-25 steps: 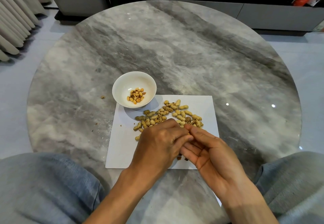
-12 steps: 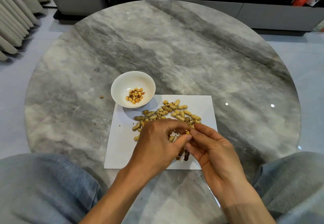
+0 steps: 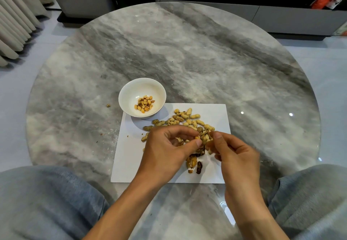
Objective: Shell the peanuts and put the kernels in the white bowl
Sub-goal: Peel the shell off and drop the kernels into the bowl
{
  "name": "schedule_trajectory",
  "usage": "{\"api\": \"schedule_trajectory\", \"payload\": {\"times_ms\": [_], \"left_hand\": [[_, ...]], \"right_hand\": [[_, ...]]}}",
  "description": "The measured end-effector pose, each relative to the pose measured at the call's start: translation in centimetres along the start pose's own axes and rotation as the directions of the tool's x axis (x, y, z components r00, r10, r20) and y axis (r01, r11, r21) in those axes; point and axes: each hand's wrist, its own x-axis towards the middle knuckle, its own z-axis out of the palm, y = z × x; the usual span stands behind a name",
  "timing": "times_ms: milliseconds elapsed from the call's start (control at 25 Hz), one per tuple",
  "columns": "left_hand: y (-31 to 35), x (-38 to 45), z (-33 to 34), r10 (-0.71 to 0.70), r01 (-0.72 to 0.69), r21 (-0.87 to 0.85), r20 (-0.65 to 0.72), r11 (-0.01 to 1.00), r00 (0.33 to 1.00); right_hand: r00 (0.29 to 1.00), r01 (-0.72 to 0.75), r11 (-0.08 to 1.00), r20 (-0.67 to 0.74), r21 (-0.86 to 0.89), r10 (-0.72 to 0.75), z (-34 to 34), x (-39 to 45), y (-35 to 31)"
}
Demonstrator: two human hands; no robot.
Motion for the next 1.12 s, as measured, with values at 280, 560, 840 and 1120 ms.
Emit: {"api": "schedule_trajectory", "payload": {"times_ms": [280, 560, 840, 1120], "left_hand": [[1.0, 0.0, -0.7, -0.280, 0.297, -0.402, 0.101, 0.866, 0.955], [0.4, 0.2, -0.9, -0.313, 0.397, -0.439, 0.253, 0.806, 0.916], [0.2, 0.6, -0.8, -0.488, 0.517, -0.587, 0.226, 0.623, 0.843], [0.4, 0.9, -1.6, -0.500, 0.385, -0.797, 0.121, 0.466, 0.857]], "right_hand": [[0.853, 0.492, 0.848, 0.308, -0.199, -0.422, 0.3, -0.7, 0.0], [0.835, 0.530, 0.832, 0.270, -0.165, -0.479, 0.2, -0.8, 0.2], [0.869, 0.492, 0.842, 0.180, -0.221, -0.461, 1.4, 0.0, -0.8], [0.695, 0.714, 0.522, 0.560, -0.466, -0.450, 10.4, 5.1, -3.8]]}}
